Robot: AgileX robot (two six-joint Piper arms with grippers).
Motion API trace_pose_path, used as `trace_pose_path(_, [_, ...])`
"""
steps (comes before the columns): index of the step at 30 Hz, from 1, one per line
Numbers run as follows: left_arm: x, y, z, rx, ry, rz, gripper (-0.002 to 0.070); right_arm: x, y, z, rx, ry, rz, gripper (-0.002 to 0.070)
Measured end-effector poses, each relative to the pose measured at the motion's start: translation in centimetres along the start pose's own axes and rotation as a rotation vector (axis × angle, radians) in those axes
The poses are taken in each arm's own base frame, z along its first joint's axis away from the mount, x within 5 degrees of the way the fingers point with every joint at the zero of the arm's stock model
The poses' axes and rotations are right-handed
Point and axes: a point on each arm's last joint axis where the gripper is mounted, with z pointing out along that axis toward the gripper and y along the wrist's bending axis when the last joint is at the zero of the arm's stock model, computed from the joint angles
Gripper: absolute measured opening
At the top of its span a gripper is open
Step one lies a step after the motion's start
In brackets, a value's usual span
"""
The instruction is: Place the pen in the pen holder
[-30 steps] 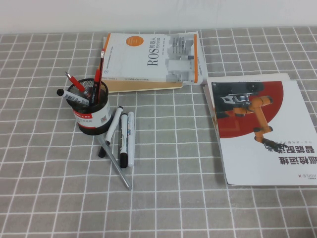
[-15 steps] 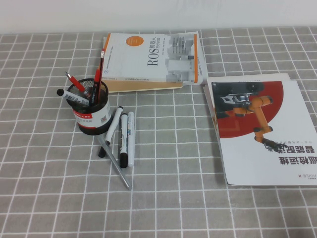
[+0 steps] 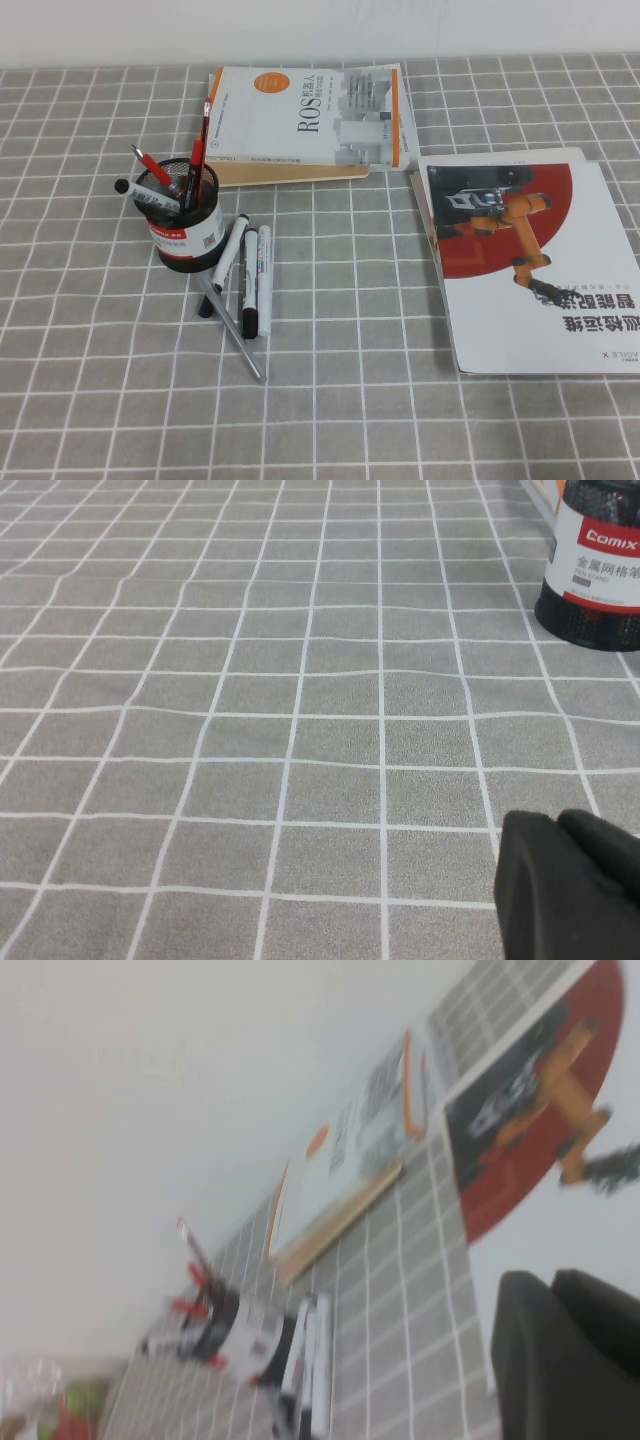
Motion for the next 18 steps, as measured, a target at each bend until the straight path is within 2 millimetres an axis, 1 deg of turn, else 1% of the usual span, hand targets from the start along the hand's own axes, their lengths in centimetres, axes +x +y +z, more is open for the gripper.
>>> trace_pose_path(6, [0.0,0.0,0.0,0.0,0.0,0.0,-0.0005,0.8,0.2,0.0,-0.021,0.086,-0.051,-0.0013])
trace_pose_path(9, [0.0,0.0,0.0,0.0,0.0,0.0,-0.0005,1.8,0.3,-0.2,-0.057,0.194,-0.188,-0.0013])
trace_pose_path(11, [0.0,0.0,0.0,0.0,0.0,0.0,-0.0005,2.2,0.9,-0.4,-0.09,0.257,-0.273,-0.0013])
trace_pose_path(14, [0.0,0.0,0.0,0.0,0.0,0.0,-0.0005,1.3,3.0,-1.1,-0.13,0.257,-0.393,-0.0013])
trace_pose_path(16, [0.0,0.0,0.0,0.0,0.0,0.0,-0.0005,0.1,4.8,-1.5,-0.117,0.254,-0.475,-0.0013])
trace_pose_path(18, [0.0,0.0,0.0,0.0,0.0,0.0,-0.0005,-1.2,6.5,-1.5,-0.077,0.291,-0.545,-0.0013])
